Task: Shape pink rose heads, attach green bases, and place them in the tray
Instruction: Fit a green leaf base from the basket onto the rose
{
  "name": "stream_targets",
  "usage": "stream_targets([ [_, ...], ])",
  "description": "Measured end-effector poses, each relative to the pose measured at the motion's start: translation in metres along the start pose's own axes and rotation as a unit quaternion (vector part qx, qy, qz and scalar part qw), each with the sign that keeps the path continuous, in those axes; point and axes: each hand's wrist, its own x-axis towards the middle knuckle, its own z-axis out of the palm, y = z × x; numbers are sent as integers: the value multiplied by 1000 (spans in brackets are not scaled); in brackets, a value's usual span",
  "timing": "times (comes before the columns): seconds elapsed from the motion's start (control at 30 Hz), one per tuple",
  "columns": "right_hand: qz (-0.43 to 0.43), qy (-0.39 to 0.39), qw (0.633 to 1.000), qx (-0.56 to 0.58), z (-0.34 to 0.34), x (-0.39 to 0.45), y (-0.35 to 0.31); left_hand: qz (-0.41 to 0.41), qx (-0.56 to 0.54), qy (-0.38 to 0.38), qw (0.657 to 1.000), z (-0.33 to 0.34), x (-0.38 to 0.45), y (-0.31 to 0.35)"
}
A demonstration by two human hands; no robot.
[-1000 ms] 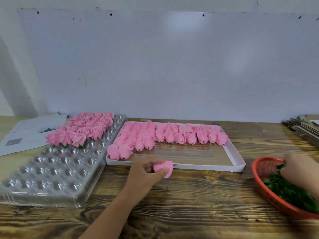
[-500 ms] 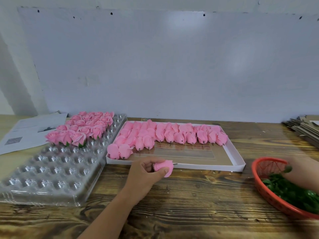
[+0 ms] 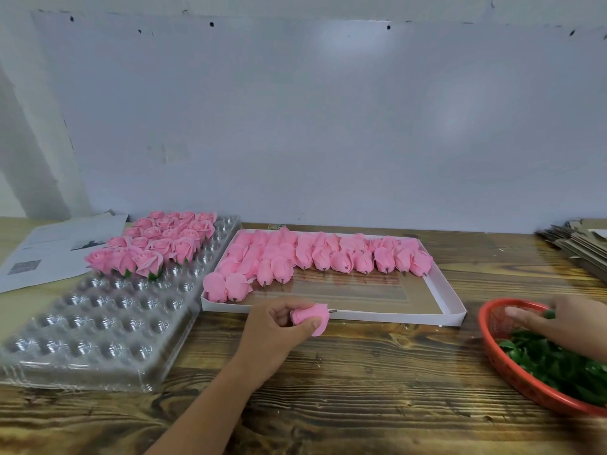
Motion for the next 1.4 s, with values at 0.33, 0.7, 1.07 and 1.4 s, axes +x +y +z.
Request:
stream_targets([
  [0.33,2,117,993,17,25,14,17,-6,6,2,1000,0,0,-1],
  [0.7,-27,11,998,-61,18,24,19,2,3,-4,1000,0,-1,1],
  [1.07,-57,47,997,-35,8,10,21,3,-1,0,1000,-1,-1,1],
  [1.4,-91,189,977,-23,31,75,98,1,6,-5,1000,0,-1,2],
])
